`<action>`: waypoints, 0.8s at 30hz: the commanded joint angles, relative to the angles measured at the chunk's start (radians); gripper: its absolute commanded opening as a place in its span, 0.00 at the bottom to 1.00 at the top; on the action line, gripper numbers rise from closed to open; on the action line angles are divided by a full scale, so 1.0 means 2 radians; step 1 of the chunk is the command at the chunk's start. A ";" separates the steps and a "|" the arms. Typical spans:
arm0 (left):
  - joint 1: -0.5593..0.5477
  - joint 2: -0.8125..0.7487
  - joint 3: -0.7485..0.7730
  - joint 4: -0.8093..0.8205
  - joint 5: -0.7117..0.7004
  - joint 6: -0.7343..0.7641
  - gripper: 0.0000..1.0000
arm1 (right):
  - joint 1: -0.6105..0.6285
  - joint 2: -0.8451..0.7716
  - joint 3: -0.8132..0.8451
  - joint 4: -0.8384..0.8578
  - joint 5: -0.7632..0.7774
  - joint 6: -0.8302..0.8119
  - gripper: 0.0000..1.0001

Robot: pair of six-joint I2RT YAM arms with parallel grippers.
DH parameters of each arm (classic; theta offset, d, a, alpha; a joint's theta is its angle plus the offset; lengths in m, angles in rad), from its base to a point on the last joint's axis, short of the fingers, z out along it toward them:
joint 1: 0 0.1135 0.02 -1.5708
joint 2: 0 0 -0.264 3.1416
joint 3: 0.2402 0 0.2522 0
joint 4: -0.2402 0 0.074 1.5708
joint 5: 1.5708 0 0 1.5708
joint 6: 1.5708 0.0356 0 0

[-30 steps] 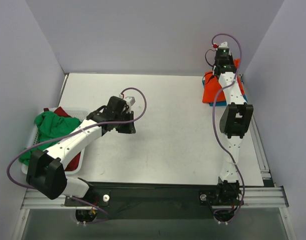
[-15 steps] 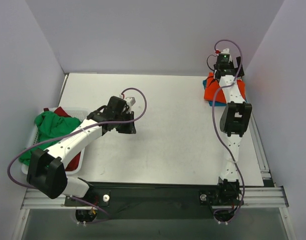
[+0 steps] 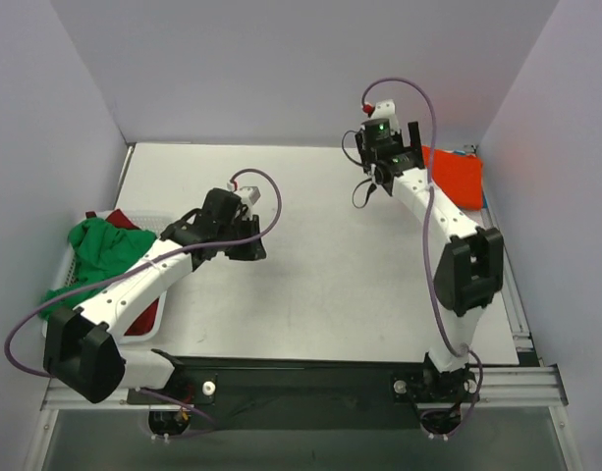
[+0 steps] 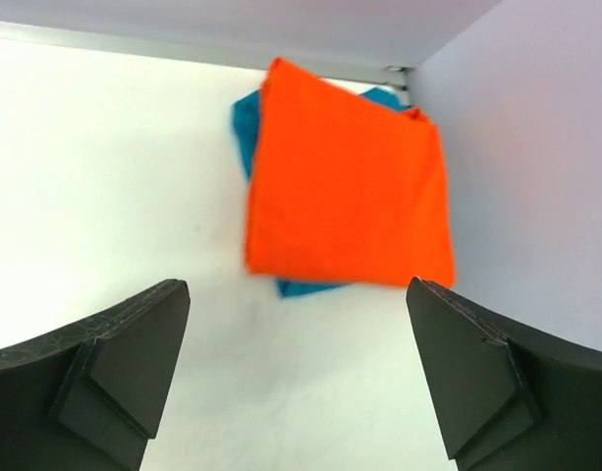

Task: Fold and stack the t-shirts
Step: Put the neatly folded tshirt into the corner of the board with the right arm

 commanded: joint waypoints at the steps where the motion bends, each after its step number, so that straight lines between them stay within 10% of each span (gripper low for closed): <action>1: 0.005 -0.033 -0.012 0.017 -0.029 -0.007 0.30 | 0.016 -0.124 -0.092 -0.020 -0.036 0.126 1.00; 13: 0.005 -0.131 -0.096 0.032 -0.079 -0.034 0.34 | 0.119 -0.402 -0.461 -0.038 -0.180 0.348 1.00; 24: 0.003 -0.163 -0.141 0.050 -0.087 -0.048 0.34 | 0.123 -0.538 -0.569 -0.041 -0.194 0.377 1.00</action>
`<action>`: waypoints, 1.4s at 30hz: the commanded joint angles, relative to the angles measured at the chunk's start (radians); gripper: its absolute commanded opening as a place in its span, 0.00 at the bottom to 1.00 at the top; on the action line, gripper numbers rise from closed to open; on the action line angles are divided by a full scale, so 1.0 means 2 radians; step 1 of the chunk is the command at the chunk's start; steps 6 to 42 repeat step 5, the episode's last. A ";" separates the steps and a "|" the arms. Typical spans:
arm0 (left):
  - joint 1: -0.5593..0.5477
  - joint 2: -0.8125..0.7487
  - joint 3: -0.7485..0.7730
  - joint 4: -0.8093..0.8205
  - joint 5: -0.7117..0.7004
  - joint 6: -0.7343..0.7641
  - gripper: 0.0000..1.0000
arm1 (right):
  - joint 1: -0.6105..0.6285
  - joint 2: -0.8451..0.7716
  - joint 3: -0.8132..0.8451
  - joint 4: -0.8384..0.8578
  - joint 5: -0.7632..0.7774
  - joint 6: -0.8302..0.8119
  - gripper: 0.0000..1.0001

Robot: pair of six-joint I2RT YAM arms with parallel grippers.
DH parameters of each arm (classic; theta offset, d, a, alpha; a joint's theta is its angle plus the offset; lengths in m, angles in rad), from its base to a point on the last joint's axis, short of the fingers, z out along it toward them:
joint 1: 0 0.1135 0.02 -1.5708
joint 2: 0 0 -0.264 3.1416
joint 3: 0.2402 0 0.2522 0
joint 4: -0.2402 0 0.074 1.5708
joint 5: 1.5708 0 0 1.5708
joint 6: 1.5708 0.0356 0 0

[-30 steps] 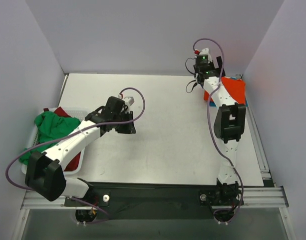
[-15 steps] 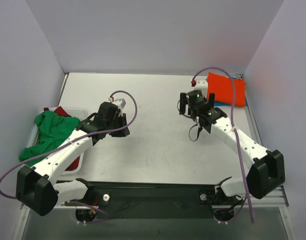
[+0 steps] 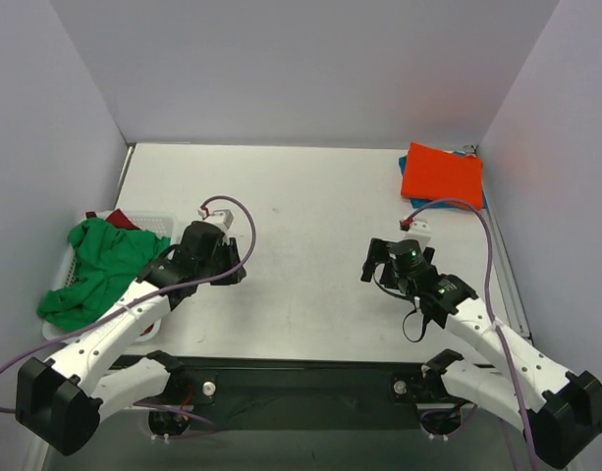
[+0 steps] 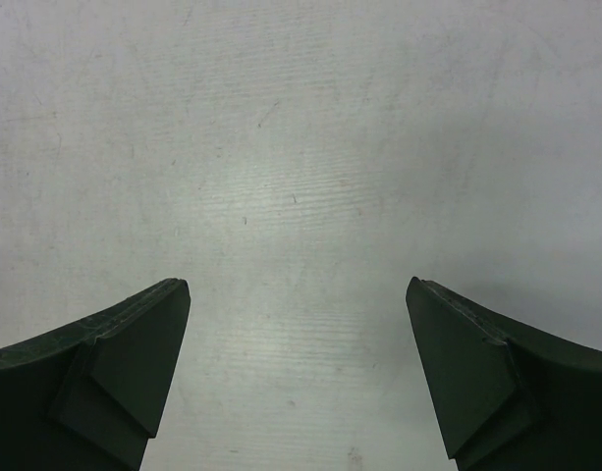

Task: Fold and stack the t-shirts
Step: Put the neatly folded tshirt into the corner of the board with the right arm

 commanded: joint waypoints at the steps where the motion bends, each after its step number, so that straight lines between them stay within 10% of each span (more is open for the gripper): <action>1: 0.000 -0.011 -0.004 0.030 -0.004 -0.007 0.34 | 0.002 -0.021 -0.008 -0.001 -0.005 0.019 1.00; 42: 0.000 -0.016 -0.003 0.030 -0.005 -0.008 0.34 | 0.002 -0.026 0.000 -0.004 -0.006 0.020 1.00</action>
